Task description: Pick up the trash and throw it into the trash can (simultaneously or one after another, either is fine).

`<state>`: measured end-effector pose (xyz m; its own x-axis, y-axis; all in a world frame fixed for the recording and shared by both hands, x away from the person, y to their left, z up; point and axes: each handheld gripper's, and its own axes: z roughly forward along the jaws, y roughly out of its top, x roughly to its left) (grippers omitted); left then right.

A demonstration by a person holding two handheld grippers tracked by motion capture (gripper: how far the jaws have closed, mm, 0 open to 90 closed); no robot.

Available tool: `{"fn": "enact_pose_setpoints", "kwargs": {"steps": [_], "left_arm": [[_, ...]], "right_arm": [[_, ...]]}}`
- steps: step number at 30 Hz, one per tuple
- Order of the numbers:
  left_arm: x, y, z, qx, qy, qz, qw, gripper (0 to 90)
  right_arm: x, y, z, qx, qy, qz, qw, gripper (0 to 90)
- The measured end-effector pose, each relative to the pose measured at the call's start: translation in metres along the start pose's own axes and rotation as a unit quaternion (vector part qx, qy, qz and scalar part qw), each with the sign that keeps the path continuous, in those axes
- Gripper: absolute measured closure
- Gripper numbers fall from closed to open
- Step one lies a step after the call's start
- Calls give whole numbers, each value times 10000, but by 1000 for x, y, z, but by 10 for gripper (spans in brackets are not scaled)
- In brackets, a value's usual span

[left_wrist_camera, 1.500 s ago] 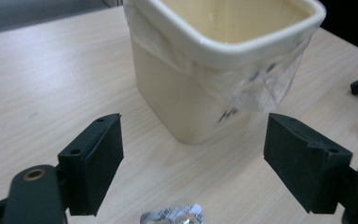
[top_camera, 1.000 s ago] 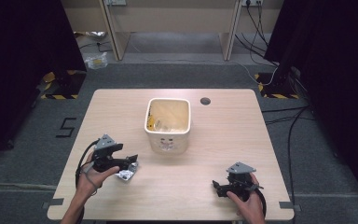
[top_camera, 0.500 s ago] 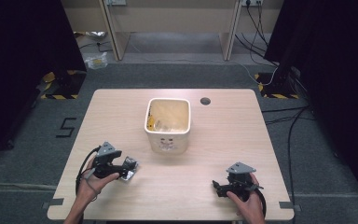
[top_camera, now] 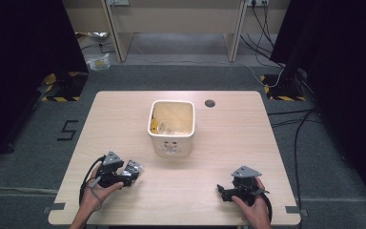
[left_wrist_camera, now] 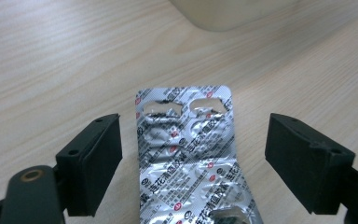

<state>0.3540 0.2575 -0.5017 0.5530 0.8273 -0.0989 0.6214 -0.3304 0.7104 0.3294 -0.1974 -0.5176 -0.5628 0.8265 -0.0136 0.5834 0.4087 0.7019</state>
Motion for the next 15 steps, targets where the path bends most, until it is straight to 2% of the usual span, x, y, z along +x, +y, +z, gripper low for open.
{"fn": "enact_pose_setpoints", "kwargs": {"steps": [7,15], "left_arm": [[-2,-5,7,154,118,32,9998,176],[-3,-8,10,196,262,122,9994,172]], "right_arm": [[0,0,0,-16,14,-28,10000,45],[0,0,0,-12,17,-34,10000,45]]}}
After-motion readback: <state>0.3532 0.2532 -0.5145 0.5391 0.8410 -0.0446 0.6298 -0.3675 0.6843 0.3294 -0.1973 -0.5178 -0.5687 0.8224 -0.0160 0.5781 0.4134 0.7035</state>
